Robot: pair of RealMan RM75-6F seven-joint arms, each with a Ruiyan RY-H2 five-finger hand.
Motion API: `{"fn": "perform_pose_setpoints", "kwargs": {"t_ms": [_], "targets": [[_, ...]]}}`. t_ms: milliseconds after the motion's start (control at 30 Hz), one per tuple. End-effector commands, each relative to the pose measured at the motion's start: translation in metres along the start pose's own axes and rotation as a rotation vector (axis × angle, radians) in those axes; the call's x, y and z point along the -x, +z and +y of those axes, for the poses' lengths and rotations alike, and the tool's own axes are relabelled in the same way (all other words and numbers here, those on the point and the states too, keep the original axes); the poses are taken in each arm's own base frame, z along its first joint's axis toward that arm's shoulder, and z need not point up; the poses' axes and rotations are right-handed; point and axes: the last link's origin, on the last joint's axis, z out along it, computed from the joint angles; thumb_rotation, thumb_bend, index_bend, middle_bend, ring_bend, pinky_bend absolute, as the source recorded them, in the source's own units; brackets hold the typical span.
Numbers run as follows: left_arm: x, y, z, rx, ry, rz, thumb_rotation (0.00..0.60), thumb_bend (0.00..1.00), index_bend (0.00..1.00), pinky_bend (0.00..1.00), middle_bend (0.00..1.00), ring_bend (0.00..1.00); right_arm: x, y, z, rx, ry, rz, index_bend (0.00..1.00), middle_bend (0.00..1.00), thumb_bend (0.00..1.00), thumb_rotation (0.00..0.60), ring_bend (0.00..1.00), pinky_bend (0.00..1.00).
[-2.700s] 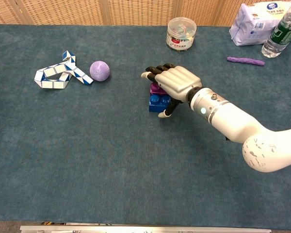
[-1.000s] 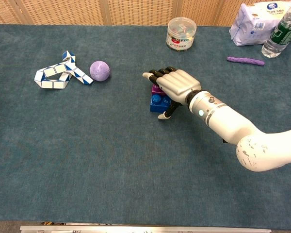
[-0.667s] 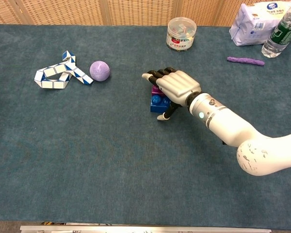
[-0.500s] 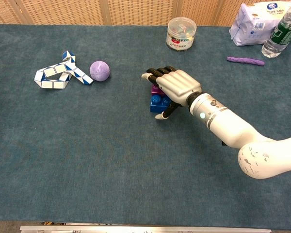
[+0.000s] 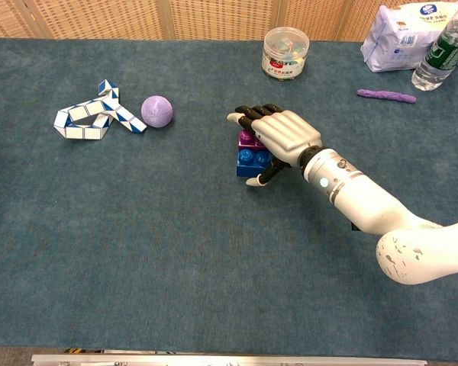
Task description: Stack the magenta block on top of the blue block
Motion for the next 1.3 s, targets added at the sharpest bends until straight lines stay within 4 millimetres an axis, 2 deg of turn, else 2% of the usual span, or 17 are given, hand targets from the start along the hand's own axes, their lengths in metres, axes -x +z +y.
{"fn": "perform_pose_setpoints", "kwargs": {"t_ms": [33,967,1300], "targets": [[0.0,0.0,0.0,0.001,0.0,0.001,0.6,0.15,0.2,0.16,0.16,0.16,0.001,0.002,-0.001,0.0,0.007,-0.001,0.0,0.0,0.0,0.47,0.0,0.0],[-0.001,0.0,-0.001,-0.003,0.0,-0.002,0.6,0.15,0.2,0.16,0.16,0.16,0.012,0.006,-0.006,-0.006,-0.042,-0.028,0.0,0.0,0.0,0.471,0.0,0.0],[-0.001,0.001,0.0,0.001,0.001,-0.003,0.6,0.15,0.2,0.16,0.16,0.16,0.005,0.001,-0.007,-0.026,-0.027,0.022,0.0,0.0,0.0,0.471,0.0,0.0]]}}
